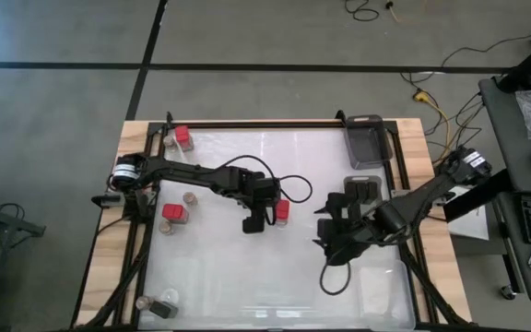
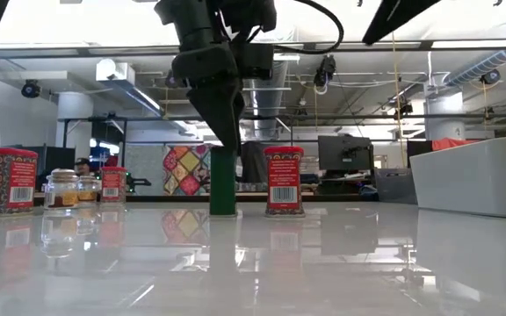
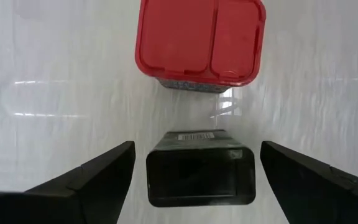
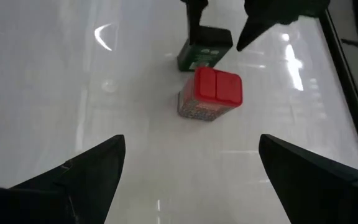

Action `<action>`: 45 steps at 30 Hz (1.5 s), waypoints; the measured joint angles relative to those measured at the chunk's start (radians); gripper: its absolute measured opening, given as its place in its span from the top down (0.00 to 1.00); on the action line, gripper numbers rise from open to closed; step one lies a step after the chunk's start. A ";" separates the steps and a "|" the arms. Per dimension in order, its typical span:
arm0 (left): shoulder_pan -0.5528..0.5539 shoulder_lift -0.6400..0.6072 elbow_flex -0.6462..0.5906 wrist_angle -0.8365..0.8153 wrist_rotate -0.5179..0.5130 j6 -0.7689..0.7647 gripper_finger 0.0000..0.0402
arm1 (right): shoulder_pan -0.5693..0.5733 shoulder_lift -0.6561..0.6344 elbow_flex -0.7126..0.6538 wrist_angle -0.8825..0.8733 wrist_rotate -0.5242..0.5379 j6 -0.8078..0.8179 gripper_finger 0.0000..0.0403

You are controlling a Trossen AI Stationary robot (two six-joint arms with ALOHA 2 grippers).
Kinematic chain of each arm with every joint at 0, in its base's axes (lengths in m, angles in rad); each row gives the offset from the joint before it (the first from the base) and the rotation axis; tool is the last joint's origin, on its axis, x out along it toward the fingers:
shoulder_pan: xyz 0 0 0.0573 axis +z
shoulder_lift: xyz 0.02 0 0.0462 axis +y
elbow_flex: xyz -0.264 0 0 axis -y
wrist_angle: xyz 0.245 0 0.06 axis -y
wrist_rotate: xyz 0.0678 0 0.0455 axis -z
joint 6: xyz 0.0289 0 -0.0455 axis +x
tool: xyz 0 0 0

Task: Sort spices by type
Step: Put the green seasoning can into the gray bin

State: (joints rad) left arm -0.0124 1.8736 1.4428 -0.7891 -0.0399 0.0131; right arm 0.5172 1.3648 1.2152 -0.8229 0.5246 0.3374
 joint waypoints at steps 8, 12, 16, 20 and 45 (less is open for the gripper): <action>0.000 -0.044 0.002 -0.018 0.000 0.011 0.16 | -0.031 0.091 0.007 0.143 0.000 -0.005 0.10; 0.000 -0.114 0.002 -0.023 0.001 0.016 0.16 | -0.064 0.133 0.007 0.260 -0.001 -0.074 0.10; 0.000 -0.204 -0.015 -0.008 0.051 0.007 0.16 | -0.128 0.177 0.007 0.426 -0.046 -0.160 0.10; 0.000 -0.339 -0.128 0.122 0.060 -0.005 0.16 | -0.213 0.223 0.009 0.581 -0.199 -0.209 0.10; -0.020 -0.883 -0.871 0.696 0.049 -0.155 0.18 | -0.477 0.538 0.324 0.388 -0.455 -0.373 0.10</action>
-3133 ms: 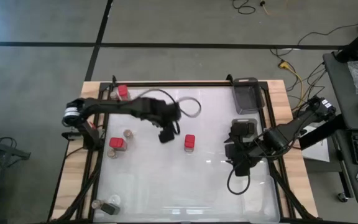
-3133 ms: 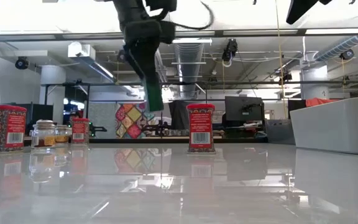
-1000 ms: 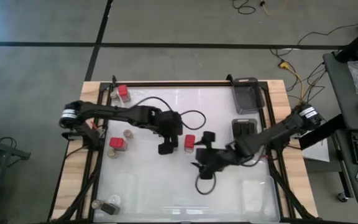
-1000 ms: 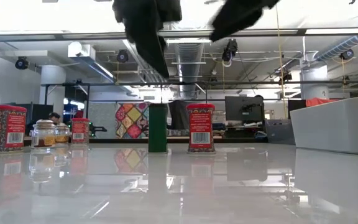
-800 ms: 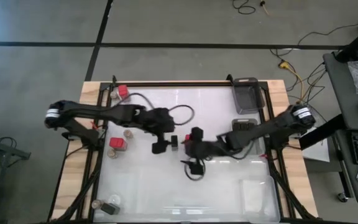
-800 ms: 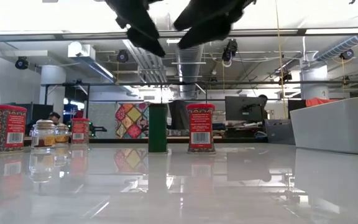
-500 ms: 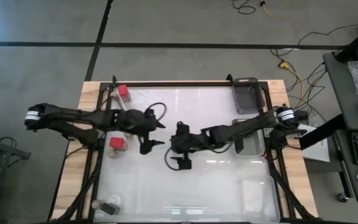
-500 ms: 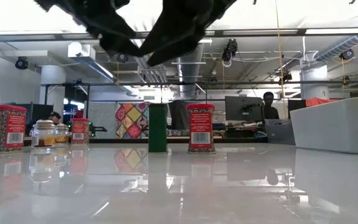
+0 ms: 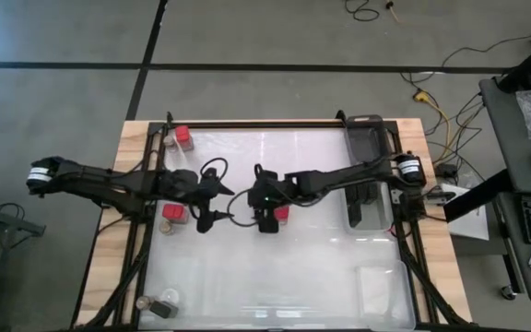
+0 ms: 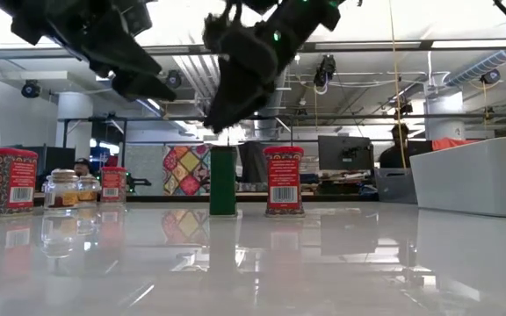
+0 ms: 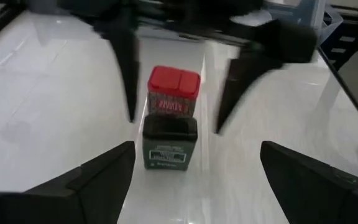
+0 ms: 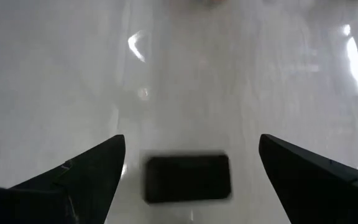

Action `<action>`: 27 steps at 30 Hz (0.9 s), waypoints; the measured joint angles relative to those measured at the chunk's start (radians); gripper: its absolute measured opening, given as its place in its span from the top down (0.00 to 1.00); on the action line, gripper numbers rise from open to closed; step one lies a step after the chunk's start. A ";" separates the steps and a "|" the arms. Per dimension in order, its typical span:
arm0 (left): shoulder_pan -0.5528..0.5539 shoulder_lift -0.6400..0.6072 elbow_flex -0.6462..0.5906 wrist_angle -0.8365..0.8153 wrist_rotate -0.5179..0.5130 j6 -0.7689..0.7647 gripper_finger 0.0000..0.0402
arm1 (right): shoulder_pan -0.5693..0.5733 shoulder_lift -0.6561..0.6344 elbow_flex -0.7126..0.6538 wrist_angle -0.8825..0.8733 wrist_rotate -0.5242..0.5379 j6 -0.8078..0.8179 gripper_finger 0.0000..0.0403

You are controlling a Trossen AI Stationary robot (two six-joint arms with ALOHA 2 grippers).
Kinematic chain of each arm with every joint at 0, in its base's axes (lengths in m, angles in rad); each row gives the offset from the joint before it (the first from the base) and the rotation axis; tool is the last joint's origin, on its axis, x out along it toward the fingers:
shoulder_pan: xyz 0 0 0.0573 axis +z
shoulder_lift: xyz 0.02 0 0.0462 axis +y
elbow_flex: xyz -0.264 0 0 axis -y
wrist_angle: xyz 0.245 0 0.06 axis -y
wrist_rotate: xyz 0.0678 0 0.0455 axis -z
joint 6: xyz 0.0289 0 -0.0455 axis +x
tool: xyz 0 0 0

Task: Sort spices by type
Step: Put the green seasoning can into the gray bin

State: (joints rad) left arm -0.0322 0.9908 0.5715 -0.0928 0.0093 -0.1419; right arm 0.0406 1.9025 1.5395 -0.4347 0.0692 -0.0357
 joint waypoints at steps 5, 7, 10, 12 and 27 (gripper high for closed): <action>0.000 -0.011 -0.028 -0.008 0.000 -0.017 0.20 | 0.000 0.037 0.049 -0.054 -0.017 -0.001 0.10; 0.000 -0.008 -0.030 -0.009 0.000 -0.019 0.20 | -0.002 0.051 0.057 -0.060 -0.024 -0.006 0.10; 0.000 -0.004 -0.031 -0.014 0.000 -0.025 0.20 | -0.010 0.062 0.058 -0.071 -0.048 -0.006 0.10; 0.000 0.000 -0.031 -0.013 0.000 -0.028 0.20 | -0.013 0.062 0.059 -0.083 -0.063 -0.001 0.10; 0.000 0.000 -0.031 -0.006 -0.001 -0.033 0.20 | -0.023 0.094 0.060 -0.103 -0.078 -0.069 0.10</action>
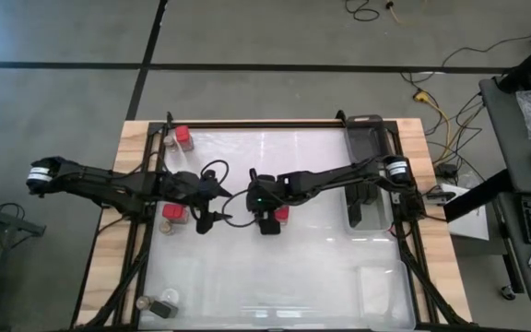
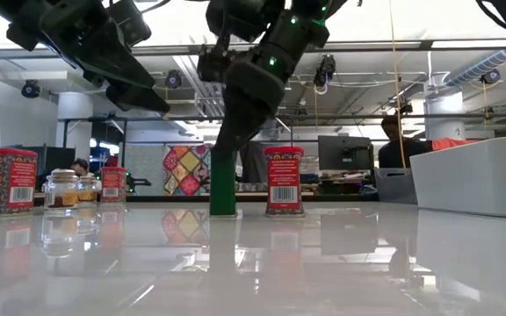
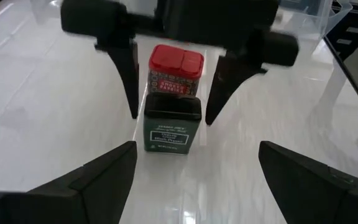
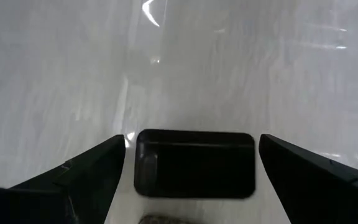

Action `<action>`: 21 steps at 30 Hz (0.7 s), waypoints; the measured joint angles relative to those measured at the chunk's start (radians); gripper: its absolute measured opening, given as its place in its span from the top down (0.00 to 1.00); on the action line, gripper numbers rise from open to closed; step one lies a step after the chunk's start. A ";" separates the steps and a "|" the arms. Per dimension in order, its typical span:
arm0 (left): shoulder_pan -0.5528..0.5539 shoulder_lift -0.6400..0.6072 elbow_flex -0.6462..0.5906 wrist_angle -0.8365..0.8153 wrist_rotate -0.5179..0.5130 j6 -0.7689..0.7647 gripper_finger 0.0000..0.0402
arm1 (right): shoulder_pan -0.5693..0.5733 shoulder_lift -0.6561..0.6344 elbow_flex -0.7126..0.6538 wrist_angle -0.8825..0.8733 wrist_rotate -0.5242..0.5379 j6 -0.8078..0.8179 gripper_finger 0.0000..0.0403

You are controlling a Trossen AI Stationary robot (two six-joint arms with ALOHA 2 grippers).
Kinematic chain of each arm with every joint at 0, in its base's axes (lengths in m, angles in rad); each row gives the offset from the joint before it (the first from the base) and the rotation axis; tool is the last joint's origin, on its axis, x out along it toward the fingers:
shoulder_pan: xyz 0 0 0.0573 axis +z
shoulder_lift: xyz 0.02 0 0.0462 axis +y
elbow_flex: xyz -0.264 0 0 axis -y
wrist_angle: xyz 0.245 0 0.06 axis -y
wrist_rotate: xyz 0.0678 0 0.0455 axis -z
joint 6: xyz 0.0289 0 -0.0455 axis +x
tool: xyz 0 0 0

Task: Sort spices by type
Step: Put the green seasoning can into the gray bin

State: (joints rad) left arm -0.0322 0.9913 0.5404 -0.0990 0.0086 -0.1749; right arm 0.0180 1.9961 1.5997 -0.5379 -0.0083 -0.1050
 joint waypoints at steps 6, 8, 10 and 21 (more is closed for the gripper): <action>0.000 0.000 0.000 0.002 0.000 -0.002 0.20 | 0.001 -0.001 -0.001 -0.002 0.000 -0.024 0.10; 0.000 0.000 0.000 0.002 0.000 -0.002 0.20 | 0.001 -0.002 -0.001 -0.005 0.000 -0.027 0.10; 0.000 0.001 0.000 0.003 -0.001 -0.002 0.20 | 0.000 -0.003 -0.001 -0.004 0.000 -0.025 0.10; 0.000 0.004 0.000 0.010 0.008 0.000 0.20 | -0.004 0.001 -0.001 -0.003 -0.010 0.020 0.28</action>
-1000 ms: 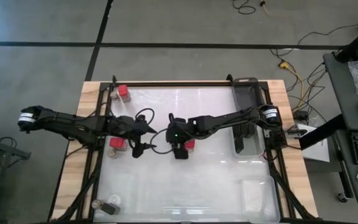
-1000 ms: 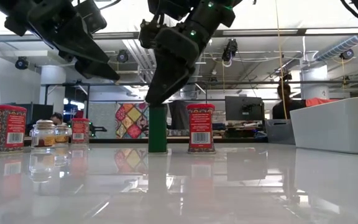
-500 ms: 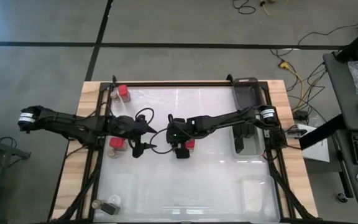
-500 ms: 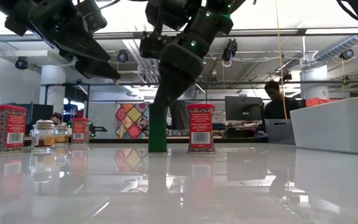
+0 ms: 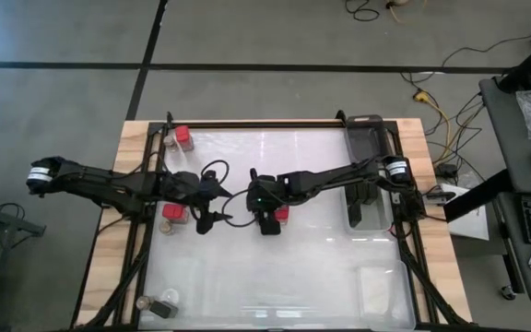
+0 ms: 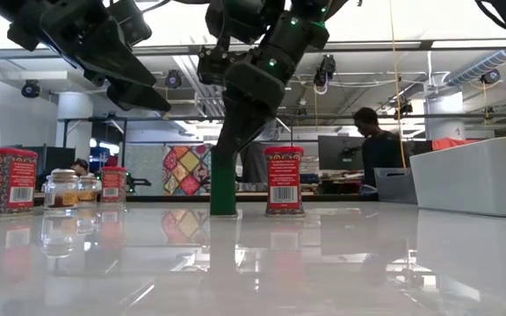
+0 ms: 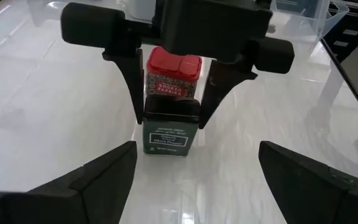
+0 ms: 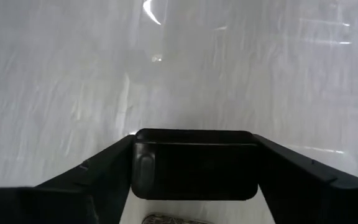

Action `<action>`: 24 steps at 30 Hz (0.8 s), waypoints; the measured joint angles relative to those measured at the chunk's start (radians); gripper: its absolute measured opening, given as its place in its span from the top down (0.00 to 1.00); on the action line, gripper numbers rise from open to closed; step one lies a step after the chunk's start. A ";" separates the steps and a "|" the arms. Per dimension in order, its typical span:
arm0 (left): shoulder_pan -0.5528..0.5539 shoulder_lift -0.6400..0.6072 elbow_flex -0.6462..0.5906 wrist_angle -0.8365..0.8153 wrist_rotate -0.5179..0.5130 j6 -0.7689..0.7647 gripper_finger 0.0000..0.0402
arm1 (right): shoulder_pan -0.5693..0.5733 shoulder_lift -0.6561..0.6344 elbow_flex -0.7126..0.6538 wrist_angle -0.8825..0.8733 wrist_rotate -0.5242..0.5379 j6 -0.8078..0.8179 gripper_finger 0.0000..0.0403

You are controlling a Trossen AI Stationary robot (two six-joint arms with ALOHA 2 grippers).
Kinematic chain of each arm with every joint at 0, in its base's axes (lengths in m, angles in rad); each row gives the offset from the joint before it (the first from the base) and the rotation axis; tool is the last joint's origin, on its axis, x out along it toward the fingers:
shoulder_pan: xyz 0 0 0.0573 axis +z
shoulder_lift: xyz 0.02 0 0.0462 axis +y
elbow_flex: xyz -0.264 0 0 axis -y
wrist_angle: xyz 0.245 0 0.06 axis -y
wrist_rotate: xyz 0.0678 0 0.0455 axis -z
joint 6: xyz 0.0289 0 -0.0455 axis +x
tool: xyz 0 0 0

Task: Sort spices by type
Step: Put the green seasoning can into the gray bin

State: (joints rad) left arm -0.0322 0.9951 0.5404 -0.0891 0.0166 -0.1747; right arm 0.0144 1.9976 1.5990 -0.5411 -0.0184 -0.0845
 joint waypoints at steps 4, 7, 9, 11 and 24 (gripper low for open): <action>0.000 0.000 0.000 0.001 0.000 0.007 0.20 | -0.002 -0.001 0.000 0.000 -0.047 0.002 0.33; 0.000 0.000 0.000 0.003 0.001 0.007 0.20 | 0.001 -0.016 0.000 -0.007 -0.054 -0.010 0.34; 0.000 0.000 0.000 0.003 0.001 0.011 0.20 | 0.007 -0.033 -0.001 -0.009 -0.053 -0.019 0.33; 0.000 0.000 0.000 0.002 -0.004 0.019 0.20 | 0.014 -0.064 -0.001 -0.026 -0.053 -0.028 0.32; 0.002 0.002 0.003 0.041 -0.023 0.013 0.20 | 0.136 -0.337 -0.001 -0.208 0.099 0.020 0.34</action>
State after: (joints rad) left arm -0.0305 0.9966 0.5429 -0.0476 -0.0061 -0.1621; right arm 0.1506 1.6610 1.5982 -0.7487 0.0809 -0.0642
